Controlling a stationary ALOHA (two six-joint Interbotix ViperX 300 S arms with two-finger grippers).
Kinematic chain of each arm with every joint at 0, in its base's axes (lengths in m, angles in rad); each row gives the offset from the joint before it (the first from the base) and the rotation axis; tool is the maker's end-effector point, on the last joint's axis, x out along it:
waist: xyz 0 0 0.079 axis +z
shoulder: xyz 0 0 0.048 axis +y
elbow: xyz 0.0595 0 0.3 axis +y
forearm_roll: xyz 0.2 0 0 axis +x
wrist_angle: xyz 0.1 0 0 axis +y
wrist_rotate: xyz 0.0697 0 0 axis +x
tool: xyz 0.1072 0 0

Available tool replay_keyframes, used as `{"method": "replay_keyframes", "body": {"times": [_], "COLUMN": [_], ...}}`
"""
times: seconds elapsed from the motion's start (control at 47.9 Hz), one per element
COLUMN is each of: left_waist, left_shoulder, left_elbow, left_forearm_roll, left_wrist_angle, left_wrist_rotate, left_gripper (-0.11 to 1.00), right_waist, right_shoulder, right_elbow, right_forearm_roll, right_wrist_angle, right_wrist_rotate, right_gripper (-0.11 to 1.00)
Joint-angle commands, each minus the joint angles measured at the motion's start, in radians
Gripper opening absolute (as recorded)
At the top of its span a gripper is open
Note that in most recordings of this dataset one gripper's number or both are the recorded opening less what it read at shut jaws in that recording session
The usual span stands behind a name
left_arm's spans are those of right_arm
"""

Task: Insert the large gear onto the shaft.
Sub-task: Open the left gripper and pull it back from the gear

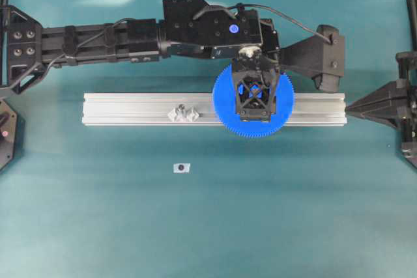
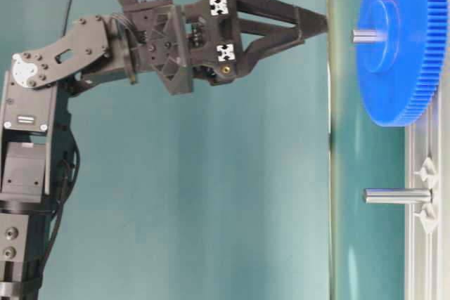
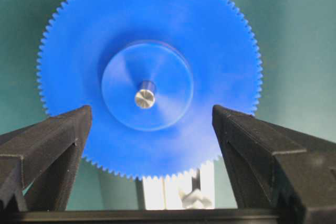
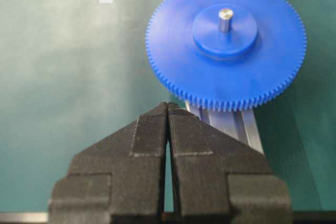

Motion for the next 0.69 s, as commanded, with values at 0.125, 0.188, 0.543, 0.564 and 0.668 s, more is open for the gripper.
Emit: {"method": "replay_keyframes", "body": {"times": [0.125, 0.188, 0.543, 0.564, 0.668], "left_waist": [-0.014, -0.015, -0.032, -0.032, -0.034], "left_shoulder": [-0.046, -0.046, -0.061, -0.063, -0.071], "left_elbow": [-0.046, -0.046, -0.046, -0.046, -0.046], "left_forearm_roll": [0.002, 0.002, 0.002, 0.002, 0.002], "left_wrist_angle": [0.011, 0.011, 0.023, 0.025, 0.028], "left_wrist_rotate": [-0.002, 0.0, -0.005, -0.005, -0.005], "left_gripper": [0.91, 0.91, 0.91, 0.91, 0.91], "right_waist": [-0.002, -0.002, -0.002, -0.003, -0.002], "right_shoulder": [0.006, 0.006, 0.006, 0.006, 0.006], "right_elbow": [-0.012, -0.012, -0.011, -0.012, -0.011], "right_forearm_roll": [0.0, 0.0, 0.0, 0.0, 0.0], "right_wrist_angle": [-0.003, -0.003, -0.003, -0.003, -0.005], "right_wrist_rotate": [0.009, 0.009, 0.009, 0.009, 0.009], "right_gripper": [0.03, 0.03, 0.03, 0.03, 0.03]}}
